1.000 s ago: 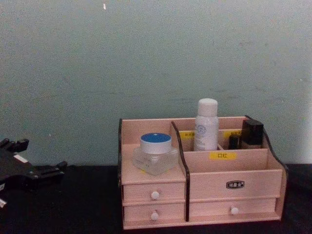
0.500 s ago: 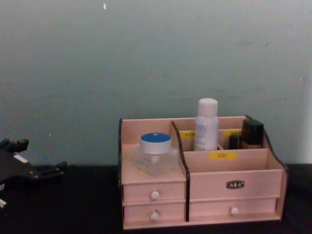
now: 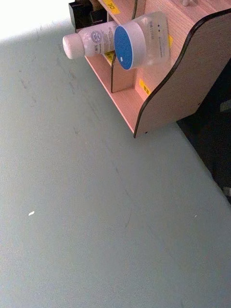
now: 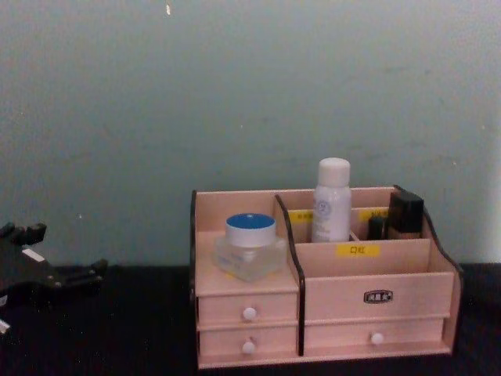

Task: Pick up the facial cleanser and watermelon frost from the table and place them into the tiered storage box.

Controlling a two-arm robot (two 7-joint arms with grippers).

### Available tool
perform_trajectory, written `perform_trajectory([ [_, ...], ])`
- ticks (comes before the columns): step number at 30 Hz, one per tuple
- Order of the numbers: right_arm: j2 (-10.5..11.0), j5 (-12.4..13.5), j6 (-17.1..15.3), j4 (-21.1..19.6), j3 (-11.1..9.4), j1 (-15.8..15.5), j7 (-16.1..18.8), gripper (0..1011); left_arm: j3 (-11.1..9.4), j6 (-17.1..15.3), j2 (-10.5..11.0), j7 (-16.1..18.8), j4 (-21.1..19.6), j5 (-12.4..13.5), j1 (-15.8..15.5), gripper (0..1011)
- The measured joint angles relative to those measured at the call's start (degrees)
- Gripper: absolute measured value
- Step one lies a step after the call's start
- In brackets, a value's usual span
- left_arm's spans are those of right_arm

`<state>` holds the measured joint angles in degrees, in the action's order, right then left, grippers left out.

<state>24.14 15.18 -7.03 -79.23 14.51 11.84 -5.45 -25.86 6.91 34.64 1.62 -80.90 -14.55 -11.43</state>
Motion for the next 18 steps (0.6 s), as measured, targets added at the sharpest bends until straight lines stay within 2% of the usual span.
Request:
perform_trajectory([
  [18, 0.09, 0.12, 0.0, -0.09, 0.0, -0.01, 0.12, 1002, 0.0, 0.0, 0.0, 0.0, 0.0, 0.0, 0.0, 1001],
])
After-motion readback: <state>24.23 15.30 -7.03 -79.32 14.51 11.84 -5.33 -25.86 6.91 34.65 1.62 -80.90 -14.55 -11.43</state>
